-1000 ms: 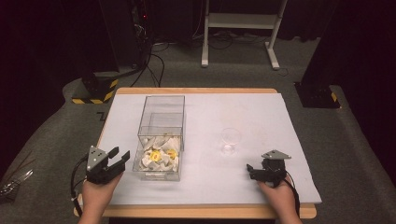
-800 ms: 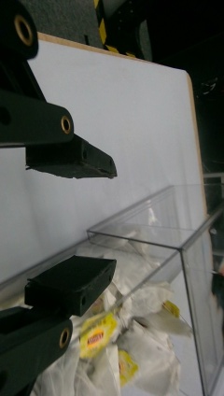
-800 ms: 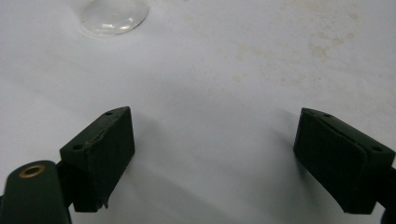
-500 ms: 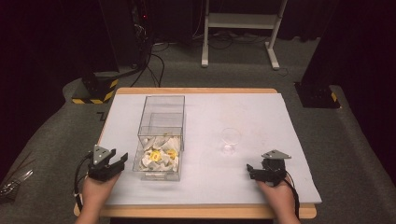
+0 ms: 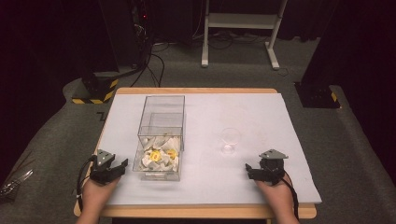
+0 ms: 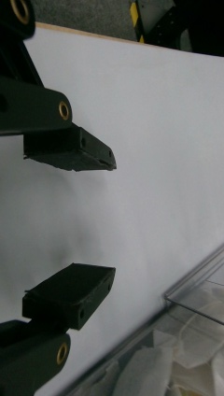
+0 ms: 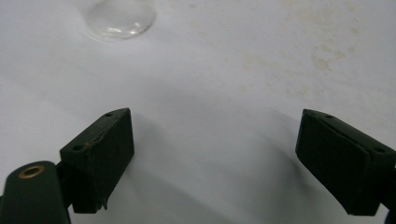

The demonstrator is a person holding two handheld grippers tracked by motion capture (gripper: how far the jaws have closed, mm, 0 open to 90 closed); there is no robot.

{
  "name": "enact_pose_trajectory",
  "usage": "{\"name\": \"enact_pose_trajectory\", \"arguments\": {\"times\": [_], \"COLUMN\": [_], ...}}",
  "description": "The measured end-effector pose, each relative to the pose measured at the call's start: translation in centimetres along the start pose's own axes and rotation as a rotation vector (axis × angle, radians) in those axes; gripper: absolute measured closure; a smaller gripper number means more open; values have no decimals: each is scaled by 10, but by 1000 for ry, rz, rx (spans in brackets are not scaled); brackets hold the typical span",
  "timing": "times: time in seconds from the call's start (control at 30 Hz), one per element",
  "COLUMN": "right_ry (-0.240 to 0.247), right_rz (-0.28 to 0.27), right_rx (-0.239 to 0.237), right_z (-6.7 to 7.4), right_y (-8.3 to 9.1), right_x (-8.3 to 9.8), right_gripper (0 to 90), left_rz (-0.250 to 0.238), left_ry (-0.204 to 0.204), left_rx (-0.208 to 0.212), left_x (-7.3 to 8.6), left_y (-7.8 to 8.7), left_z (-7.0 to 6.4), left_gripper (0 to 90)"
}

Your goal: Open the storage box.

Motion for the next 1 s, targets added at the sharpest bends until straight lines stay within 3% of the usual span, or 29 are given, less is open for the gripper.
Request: {"name": "enact_pose_trajectory", "arguments": {"times": [0.17,0.33,0.43,0.73,1.0], "right_ry": [14,12,8,-14,36], "right_rz": [-9,-22,-25,-31,-80], "right_rx": [-30,-52,-70,-90,-112], "right_z": [9,16,18,19,36], "right_y": [-2,-1,0,6,10], "right_x": [-8,-14,-15,-18,-38], "right_gripper": [117,115,112,113,118], "left_rz": [22,40,50,53,54], "left_ry": [-10,15,35,43,34], "left_rx": [5,6,10,9,17], "left_x": [3,3,3,3,3], "left_y": [0,-2,-3,-3,-3], "left_z": [-1,1,2,2,2], "left_gripper": [394,365,329,322,297]}}
Point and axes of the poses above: each handheld gripper's, and its own axes: y roughly backward along the jaws, x roughly out of its underside, z roughly to its left, the point moved 1 cm from there along -y, roughly forward along the jaws, and after that the axes turned 14 degrees about -x, right-handed, at the moved point
